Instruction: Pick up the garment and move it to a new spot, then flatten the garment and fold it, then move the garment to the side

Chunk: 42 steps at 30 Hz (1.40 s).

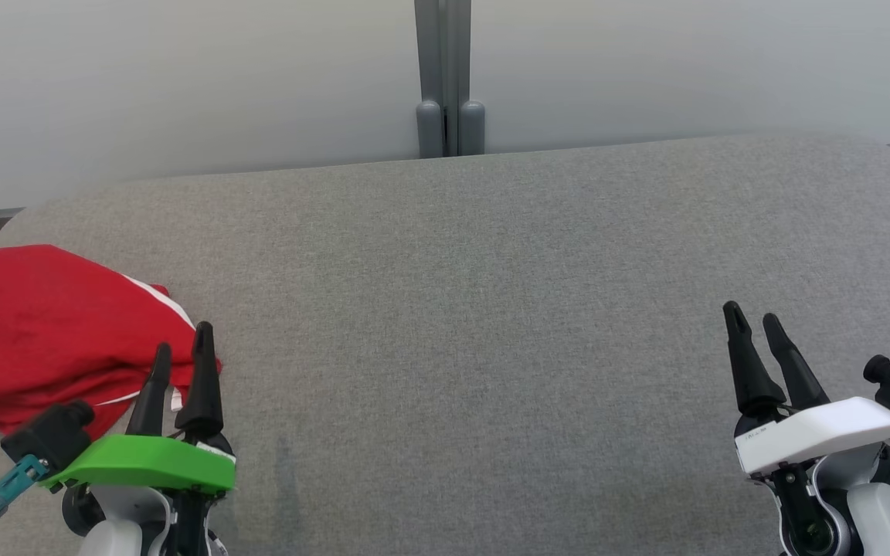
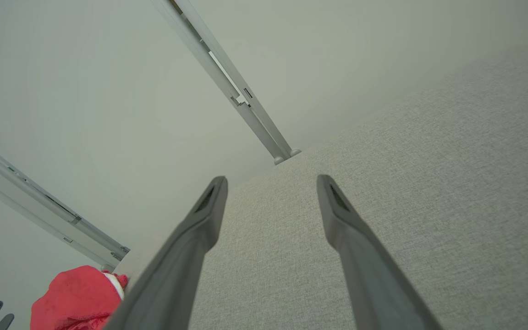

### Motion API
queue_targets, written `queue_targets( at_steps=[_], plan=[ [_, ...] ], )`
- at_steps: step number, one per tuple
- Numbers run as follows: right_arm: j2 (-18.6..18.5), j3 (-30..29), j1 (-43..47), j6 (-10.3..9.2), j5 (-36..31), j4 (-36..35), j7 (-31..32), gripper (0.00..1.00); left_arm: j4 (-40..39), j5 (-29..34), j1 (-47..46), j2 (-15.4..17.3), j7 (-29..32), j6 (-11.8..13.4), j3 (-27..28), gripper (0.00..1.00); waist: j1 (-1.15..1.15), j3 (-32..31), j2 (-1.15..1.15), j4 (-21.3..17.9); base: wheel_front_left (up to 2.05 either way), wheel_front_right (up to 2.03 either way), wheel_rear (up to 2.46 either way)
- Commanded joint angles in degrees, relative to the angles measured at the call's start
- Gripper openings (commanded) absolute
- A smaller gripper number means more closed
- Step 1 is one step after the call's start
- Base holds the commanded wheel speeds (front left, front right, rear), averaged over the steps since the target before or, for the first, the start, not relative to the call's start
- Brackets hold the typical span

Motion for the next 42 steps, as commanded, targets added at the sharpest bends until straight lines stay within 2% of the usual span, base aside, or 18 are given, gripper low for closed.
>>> queue_targets(
  at_steps=[1,19,42],
  plan=[
    [-0.5,0.1,-0.3,0.14,-1.9,-1.0,-0.3,1.00,-0.4,1.6,-1.9,0.9,-0.6,0.2,-0.2,1.00,0.00,0.0,0.00,0.0,0.00,0.00,0.00],
    [-0.1,-0.1,0.9,0.15,-13.0,-2.0,-0.5,1.00,2.1,11.3,-2.0,2.3,-3.2,1.8,-2.4,1.00,0.00,-0.1,0.00,0.1,0.00,0.00,0.00],
    [0.6,-0.6,2.1,0.16,-23.4,-2.7,-1.3,1.00,4.8,20.7,-2.0,3.4,-5.9,3.2,-5.2,1.00,0.00,-0.2,0.00,0.4,0.00,0.00,0.00]
  ],
)
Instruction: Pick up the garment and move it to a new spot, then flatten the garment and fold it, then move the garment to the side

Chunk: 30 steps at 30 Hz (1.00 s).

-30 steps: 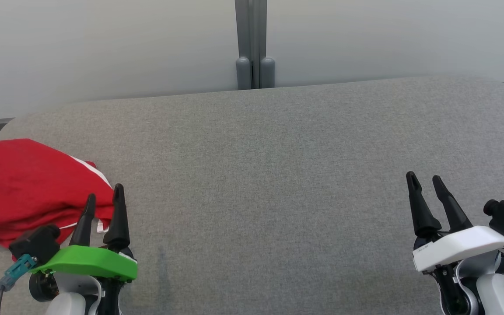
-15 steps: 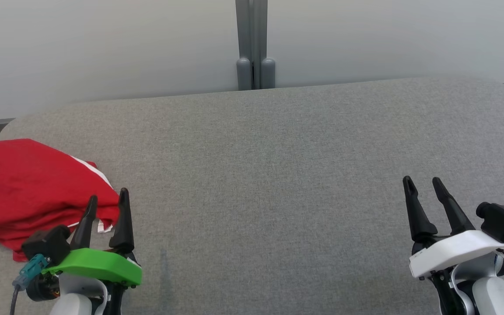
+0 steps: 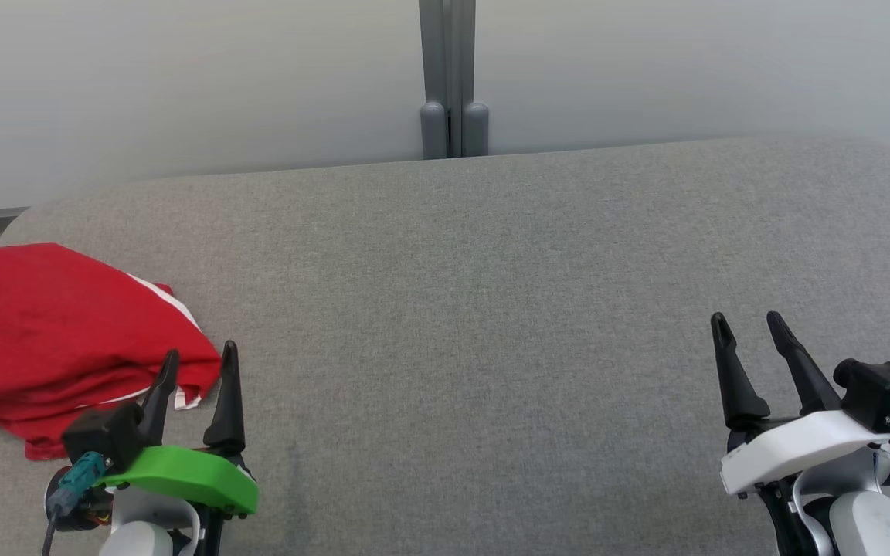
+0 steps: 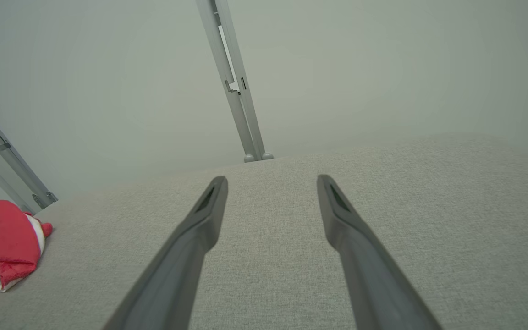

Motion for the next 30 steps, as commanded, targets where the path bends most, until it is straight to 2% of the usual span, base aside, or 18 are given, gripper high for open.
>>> queue_targets(
  at_steps=[1,24,30],
  plan=[
    [-0.1,-0.2,0.5,0.14,-1.5,-0.6,-0.4,1.00,0.1,1.4,-1.2,0.5,-0.6,0.5,-0.2,1.00,0.00,0.0,0.00,0.0,0.00,0.00,0.00],
    [0.8,-1.0,1.6,0.10,-8.1,-1.0,-2.1,1.00,2.1,7.7,-1.5,1.2,-2.7,1.5,-2.3,1.00,0.00,-0.1,0.00,0.7,0.00,0.00,0.00],
    [1.0,-1.3,1.8,0.10,-8.1,-0.7,-2.4,1.00,2.0,7.3,-1.7,1.2,-3.0,1.5,-2.2,1.00,0.00,0.2,0.00,1.6,0.00,0.00,0.00]
  ],
)
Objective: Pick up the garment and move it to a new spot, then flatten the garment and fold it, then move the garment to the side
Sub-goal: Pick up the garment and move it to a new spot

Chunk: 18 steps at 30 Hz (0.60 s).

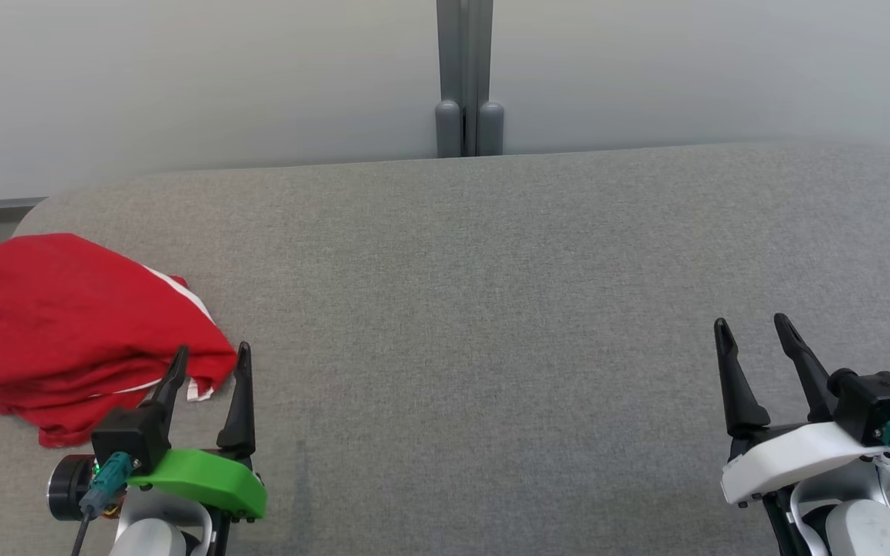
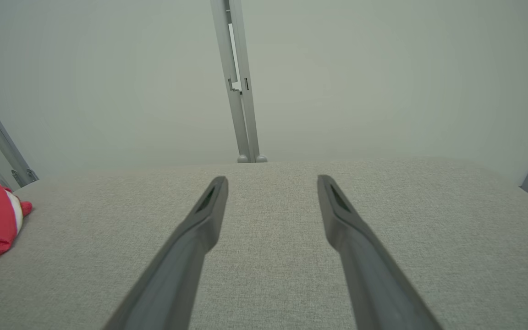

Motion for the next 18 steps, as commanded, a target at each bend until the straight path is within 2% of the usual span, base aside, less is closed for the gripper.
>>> queue_targets(
  at_steps=[1,10,18],
  plan=[
    [0.2,-0.2,0.6,0.03,0.3,0.0,-0.3,1.00,0.0,-0.1,-0.8,0.5,-0.2,0.1,0.1,1.00,0.00,0.1,0.00,0.4,0.00,0.00,0.00],
    [0.1,0.3,0.4,0.03,0.9,-0.8,-0.6,1.00,-0.4,-0.5,-1.7,0.8,-0.3,1.1,0.8,1.00,0.00,0.5,0.00,5.0,0.00,0.00,0.00],
    [0.2,1.7,-0.8,0.03,1.4,-3.0,0.2,1.00,-1.3,-0.9,-1.9,1.3,-0.5,2.2,2.3,1.00,0.00,1.7,0.00,13.2,0.00,0.00,0.00]
  ],
)
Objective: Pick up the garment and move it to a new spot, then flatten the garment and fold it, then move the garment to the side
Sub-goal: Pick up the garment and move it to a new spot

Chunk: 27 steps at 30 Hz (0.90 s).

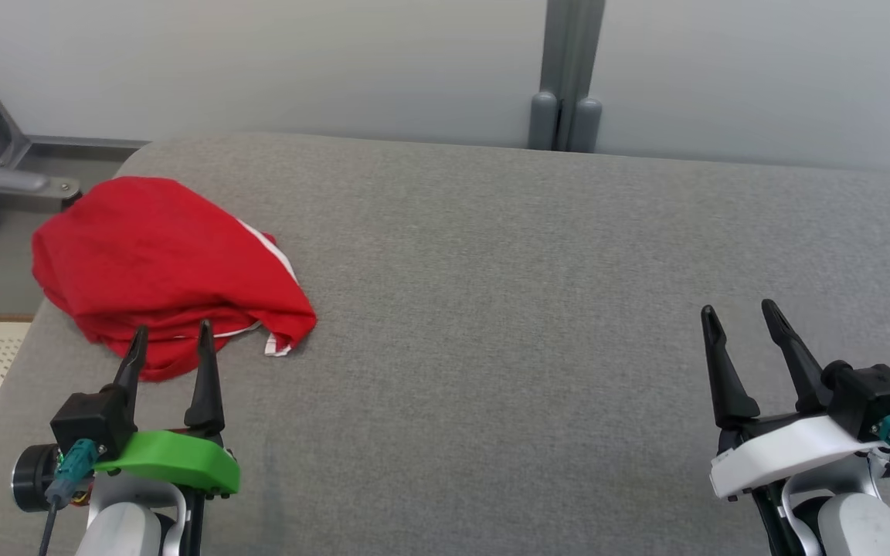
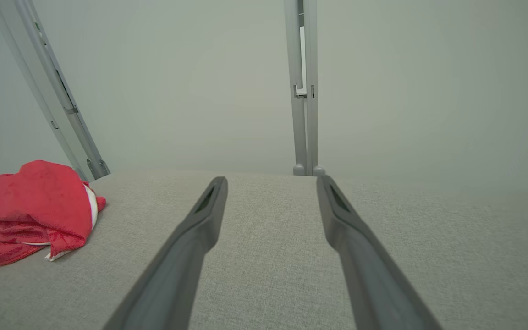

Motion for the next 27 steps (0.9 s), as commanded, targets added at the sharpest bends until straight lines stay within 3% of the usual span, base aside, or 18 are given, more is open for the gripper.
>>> queue_targets(
  at_steps=[1,7,13,19,27],
  plan=[
    [-0.2,0.5,-0.8,0.03,0.2,-0.6,0.3,1.00,-0.4,-0.2,-0.4,0.3,-0.3,0.5,0.6,1.00,0.00,1.1,0.00,5.3,0.00,0.00,0.00],
    [-0.2,1.4,-1.5,0.03,0.7,-1.7,0.7,1.00,-1.5,-0.7,0.4,0.8,-0.5,1.3,2.2,1.00,0.00,2.0,0.00,11.4,0.00,0.00,0.00],
    [-0.4,1.9,-2.5,0.03,0.7,-2.0,1.1,1.00,-2.4,-1.3,1.3,0.8,-0.4,1.7,3.7,1.00,0.00,2.9,0.00,15.0,0.00,0.00,0.00],
    [-1.1,2.2,-3.5,0.03,0.3,-2.6,1.6,1.00,-3.4,-1.4,1.5,0.2,-0.5,1.7,4.3,1.00,0.00,4.5,0.00,16.0,0.00,0.00,0.00],
    [-3.7,2.6,-6.0,0.03,-0.3,-5.6,4.2,1.00,-2.6,0.1,-3.6,-1.2,-0.4,0.6,3.4,1.00,0.00,10.7,0.00,14.2,0.00,0.00,0.00]
  ],
)
